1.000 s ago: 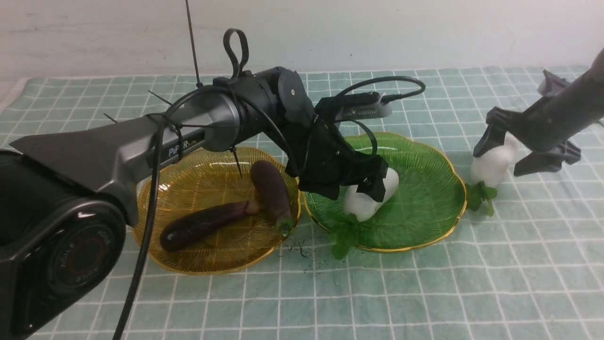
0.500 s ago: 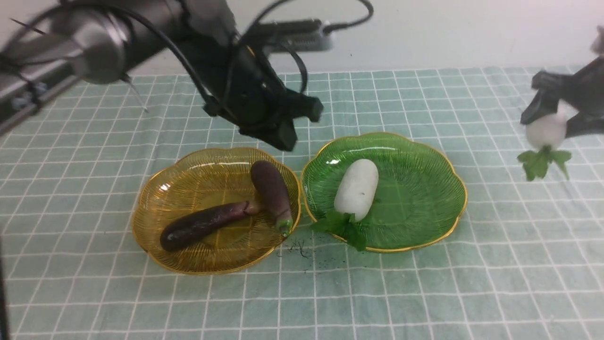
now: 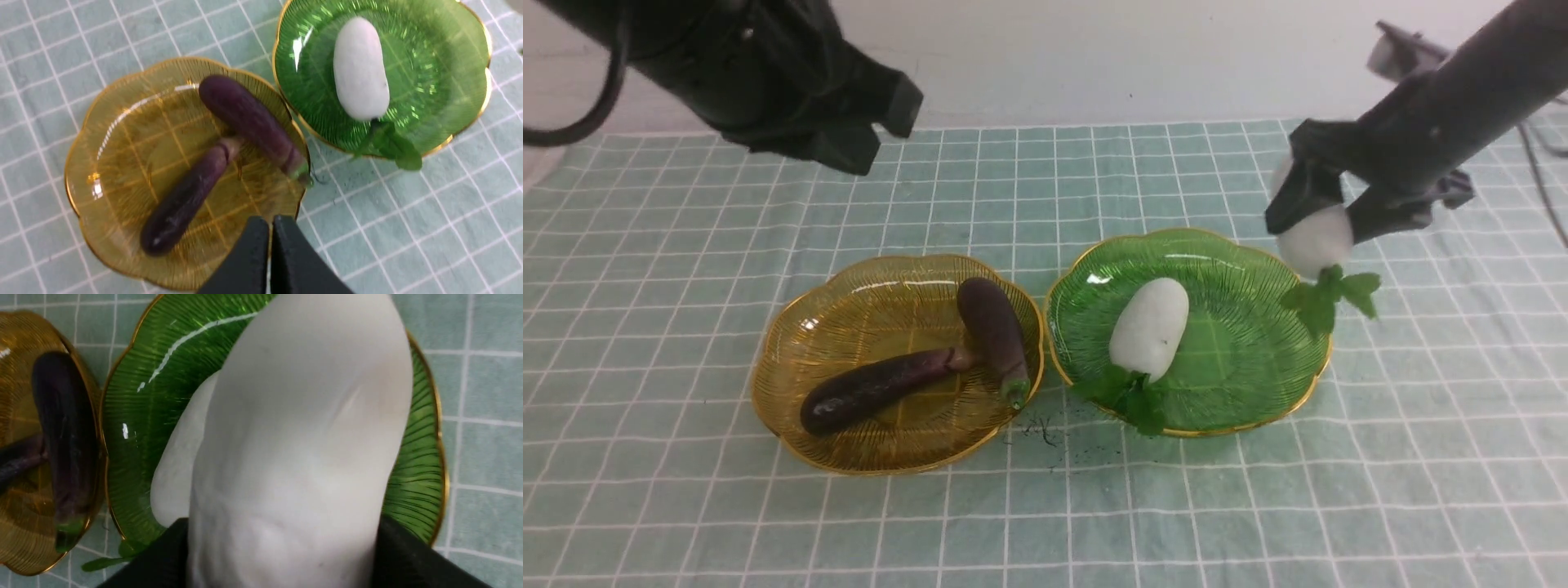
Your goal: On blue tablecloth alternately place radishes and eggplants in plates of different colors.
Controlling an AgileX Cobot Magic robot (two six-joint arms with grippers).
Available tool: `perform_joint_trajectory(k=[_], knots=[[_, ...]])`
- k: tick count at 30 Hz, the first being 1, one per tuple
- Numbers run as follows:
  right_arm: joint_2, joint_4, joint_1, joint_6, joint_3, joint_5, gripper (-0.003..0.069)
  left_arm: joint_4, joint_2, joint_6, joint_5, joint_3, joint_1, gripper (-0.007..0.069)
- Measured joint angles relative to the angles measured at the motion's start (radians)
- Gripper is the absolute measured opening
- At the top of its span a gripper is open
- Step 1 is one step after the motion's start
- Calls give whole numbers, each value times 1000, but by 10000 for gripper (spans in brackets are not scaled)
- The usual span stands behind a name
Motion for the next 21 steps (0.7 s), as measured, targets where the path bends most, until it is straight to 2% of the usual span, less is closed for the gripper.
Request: perform_joint_trajectory(k=[4, 6, 7, 9, 13, 16, 19, 21], knots=[[88, -2, 31, 48, 0, -5, 497, 2, -141, -2, -21, 158, 0, -8], [120, -12, 35, 87, 0, 8, 552, 1, -225, -8, -29, 257, 0, -8], [122, -12, 35, 89, 0, 9, 552, 0, -232, -9, -30, 264, 0, -8], [132, -35, 36, 94, 0, 11, 613, -5, -313, -19, -47, 338, 0, -8], [106, -88, 36, 86, 0, 12, 636, -6, -425, -31, -68, 447, 0, -8], [58, -148, 36, 72, 1, 14, 612, 1, -486, -36, -88, 493, 0, -8], [-99, -211, 36, 64, 1, 18, 507, 9, -561, -69, -115, 551, 0, -8], [-235, -225, 36, 60, 1, 20, 404, 10, -600, -91, -143, 584, 0, -8]])
